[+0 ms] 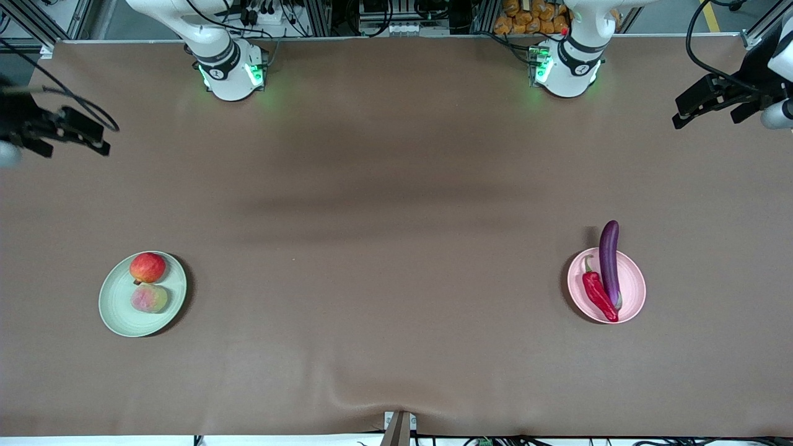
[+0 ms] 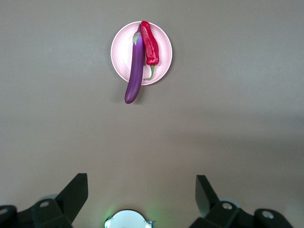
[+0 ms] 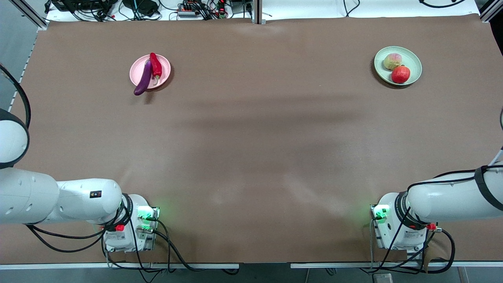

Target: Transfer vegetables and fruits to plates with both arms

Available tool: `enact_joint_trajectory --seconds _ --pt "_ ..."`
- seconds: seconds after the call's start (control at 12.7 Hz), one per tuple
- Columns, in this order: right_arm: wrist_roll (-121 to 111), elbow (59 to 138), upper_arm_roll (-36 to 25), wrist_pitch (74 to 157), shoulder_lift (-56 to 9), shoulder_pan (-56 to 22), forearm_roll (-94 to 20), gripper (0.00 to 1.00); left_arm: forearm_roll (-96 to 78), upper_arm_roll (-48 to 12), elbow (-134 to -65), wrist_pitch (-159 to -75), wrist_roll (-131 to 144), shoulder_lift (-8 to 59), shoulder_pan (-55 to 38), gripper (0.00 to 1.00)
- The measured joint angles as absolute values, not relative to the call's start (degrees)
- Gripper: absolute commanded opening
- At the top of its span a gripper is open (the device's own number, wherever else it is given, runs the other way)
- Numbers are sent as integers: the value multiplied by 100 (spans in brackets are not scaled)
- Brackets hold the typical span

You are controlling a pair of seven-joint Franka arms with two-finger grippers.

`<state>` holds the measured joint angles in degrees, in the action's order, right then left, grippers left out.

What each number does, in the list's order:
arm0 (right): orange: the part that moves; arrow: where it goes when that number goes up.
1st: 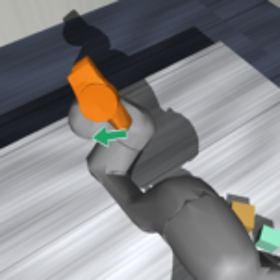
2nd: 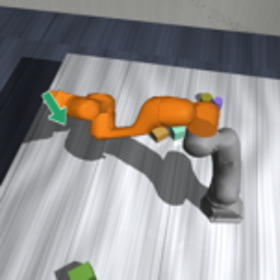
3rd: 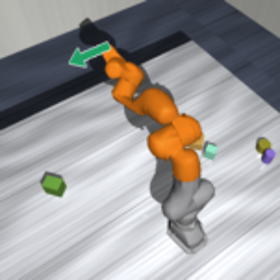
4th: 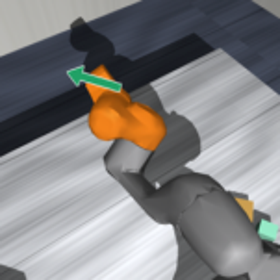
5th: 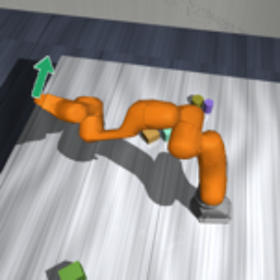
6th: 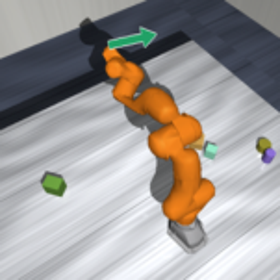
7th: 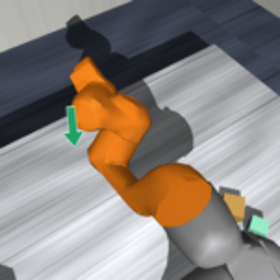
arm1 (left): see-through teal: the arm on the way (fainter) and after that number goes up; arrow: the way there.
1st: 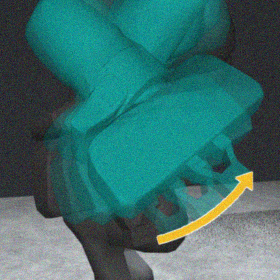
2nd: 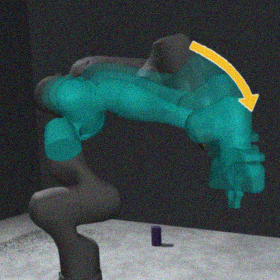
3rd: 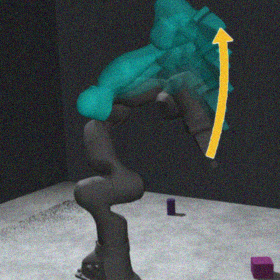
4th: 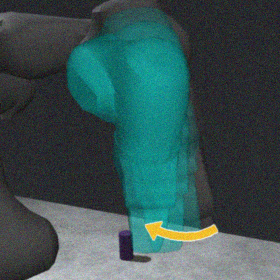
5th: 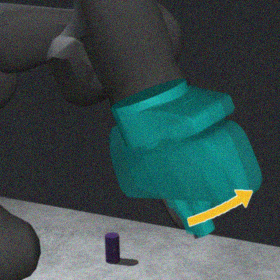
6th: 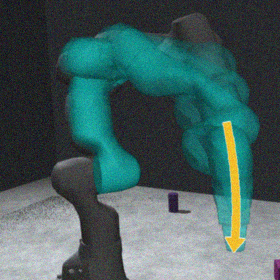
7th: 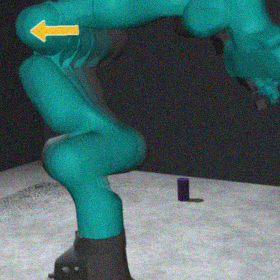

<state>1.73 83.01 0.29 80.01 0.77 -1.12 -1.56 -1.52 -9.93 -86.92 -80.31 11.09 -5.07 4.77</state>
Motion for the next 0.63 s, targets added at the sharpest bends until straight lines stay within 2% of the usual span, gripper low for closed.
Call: enact_joint_trajectory --seconds 0.16,0.63 --pt "169 8510 -6 8014 279 -52 -150 100 -152 -997 -8692 -7998 1109 -529 476 100" --pt "-85 8685 -7 8127 310 -37 -76 100 -152 -963 -8690 -7875 1109 -535 478 100"
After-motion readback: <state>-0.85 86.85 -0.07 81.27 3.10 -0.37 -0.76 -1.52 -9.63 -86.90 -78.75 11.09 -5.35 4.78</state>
